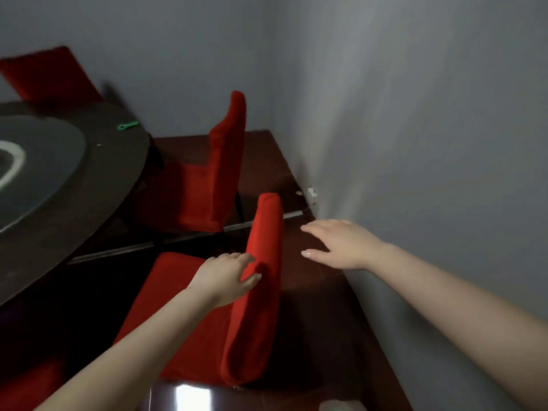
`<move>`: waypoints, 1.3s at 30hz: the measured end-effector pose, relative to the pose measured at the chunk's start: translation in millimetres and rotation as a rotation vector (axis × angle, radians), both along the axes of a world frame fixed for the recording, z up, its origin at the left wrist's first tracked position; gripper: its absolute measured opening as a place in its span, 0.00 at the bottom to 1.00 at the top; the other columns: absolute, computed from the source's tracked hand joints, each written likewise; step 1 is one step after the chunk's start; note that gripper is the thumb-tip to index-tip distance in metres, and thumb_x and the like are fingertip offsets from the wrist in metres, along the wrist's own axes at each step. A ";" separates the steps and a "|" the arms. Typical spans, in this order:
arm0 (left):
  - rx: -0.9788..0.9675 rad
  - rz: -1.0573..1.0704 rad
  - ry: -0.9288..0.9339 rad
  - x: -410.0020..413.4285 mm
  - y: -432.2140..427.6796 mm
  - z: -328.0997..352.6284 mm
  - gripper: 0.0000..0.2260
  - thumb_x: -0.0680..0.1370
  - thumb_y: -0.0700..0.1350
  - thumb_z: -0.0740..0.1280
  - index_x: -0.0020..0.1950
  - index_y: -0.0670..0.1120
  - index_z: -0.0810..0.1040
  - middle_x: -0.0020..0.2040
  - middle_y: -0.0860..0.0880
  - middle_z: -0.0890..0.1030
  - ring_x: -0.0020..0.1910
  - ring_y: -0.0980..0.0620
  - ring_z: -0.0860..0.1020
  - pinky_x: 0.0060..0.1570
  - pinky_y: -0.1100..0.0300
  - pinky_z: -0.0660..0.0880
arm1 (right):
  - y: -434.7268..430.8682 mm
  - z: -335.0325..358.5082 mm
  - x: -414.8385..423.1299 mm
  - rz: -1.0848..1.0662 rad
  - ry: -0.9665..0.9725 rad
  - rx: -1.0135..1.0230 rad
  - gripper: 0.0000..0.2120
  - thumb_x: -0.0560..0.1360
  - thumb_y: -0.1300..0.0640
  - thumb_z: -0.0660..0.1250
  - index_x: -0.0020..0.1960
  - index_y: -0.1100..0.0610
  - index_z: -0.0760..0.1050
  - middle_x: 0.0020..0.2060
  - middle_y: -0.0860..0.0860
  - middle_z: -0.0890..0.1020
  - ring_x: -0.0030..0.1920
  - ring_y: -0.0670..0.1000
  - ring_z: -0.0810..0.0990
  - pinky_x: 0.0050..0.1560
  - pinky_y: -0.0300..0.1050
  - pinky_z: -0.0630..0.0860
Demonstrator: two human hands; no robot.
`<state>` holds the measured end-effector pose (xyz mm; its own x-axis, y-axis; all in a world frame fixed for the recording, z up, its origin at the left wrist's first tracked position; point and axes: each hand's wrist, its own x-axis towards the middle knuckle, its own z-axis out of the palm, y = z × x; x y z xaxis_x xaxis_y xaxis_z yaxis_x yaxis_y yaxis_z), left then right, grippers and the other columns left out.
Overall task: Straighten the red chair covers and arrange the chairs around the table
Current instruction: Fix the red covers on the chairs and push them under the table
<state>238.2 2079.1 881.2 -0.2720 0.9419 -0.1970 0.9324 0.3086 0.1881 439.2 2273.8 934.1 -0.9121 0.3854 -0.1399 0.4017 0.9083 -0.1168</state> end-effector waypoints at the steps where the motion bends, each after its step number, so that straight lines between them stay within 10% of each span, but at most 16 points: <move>1: -0.006 0.040 -0.006 -0.5 -1.6 -1.8 0.23 0.80 0.64 0.57 0.71 0.54 0.70 0.65 0.53 0.78 0.64 0.51 0.76 0.59 0.52 0.73 | 6.1 -3.0 -13.8 0.061 -0.003 0.006 0.33 0.77 0.33 0.55 0.76 0.50 0.62 0.74 0.49 0.68 0.72 0.53 0.67 0.71 0.51 0.65; 20: 0.131 1.255 0.015 135.6 16.8 -53.7 0.19 0.84 0.59 0.50 0.44 0.50 0.73 0.46 0.50 0.80 0.49 0.45 0.80 0.49 0.52 0.72 | 49.7 -69.5 -137.3 0.764 -0.075 0.202 0.27 0.80 0.36 0.49 0.61 0.53 0.77 0.57 0.52 0.79 0.60 0.55 0.76 0.62 0.51 0.69; 28: -0.002 1.362 0.200 142.8 24.4 -59.4 0.23 0.83 0.58 0.47 0.51 0.52 0.80 0.48 0.50 0.82 0.49 0.45 0.80 0.46 0.51 0.70 | 50.4 -85.0 -144.5 0.729 -0.017 0.207 0.28 0.80 0.37 0.48 0.57 0.56 0.79 0.54 0.53 0.80 0.57 0.56 0.76 0.58 0.53 0.69; 39: 0.123 1.117 0.463 125.4 -19.2 -77.5 0.20 0.78 0.54 0.57 0.30 0.49 0.76 0.28 0.49 0.77 0.26 0.43 0.77 0.27 0.54 0.71 | 39.5 -113.0 -132.9 0.686 0.160 0.120 0.22 0.75 0.36 0.48 0.35 0.50 0.69 0.34 0.47 0.78 0.41 0.53 0.76 0.42 0.50 0.67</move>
